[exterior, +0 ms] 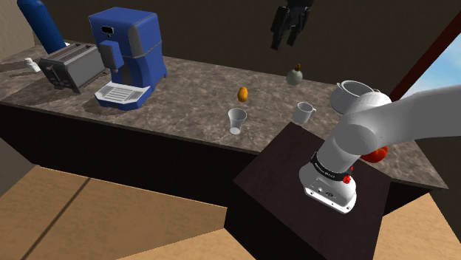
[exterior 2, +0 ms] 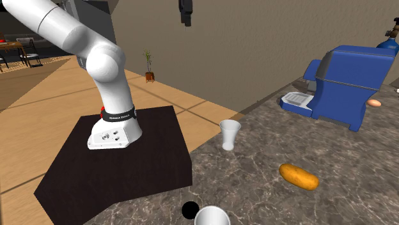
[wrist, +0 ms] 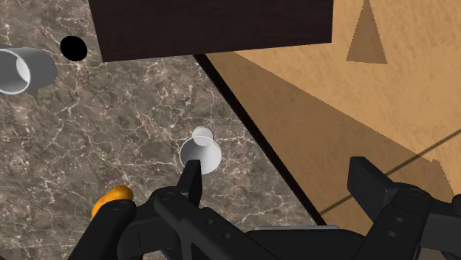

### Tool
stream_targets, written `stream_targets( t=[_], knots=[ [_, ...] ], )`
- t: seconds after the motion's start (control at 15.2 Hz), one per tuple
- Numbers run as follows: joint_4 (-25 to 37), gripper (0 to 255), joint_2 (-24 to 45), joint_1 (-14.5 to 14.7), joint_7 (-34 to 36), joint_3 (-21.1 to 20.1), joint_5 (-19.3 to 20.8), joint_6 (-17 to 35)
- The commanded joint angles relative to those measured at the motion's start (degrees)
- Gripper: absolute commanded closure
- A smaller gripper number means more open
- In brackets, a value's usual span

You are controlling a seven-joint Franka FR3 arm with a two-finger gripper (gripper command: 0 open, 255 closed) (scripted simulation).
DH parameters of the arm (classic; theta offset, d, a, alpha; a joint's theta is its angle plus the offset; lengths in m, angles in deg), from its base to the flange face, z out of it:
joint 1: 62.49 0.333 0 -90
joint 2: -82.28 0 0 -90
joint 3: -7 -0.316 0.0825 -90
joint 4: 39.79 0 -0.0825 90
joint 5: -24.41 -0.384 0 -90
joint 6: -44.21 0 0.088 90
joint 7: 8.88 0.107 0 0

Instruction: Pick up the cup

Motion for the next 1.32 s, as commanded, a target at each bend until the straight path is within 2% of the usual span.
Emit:
stream_targets(
  t=[0.0,0.66,1.25],
  knots=[
    [0.0,0,0.0,0.0,0.0,0.0,0.0,0.0],
    [-9.71,0,10.02,-0.83,-9.05,6.75,0.71,17.74],
    [-11.42,0,26.64,-0.06,-18.95,12.9,-2.22,33.59]
  ],
)
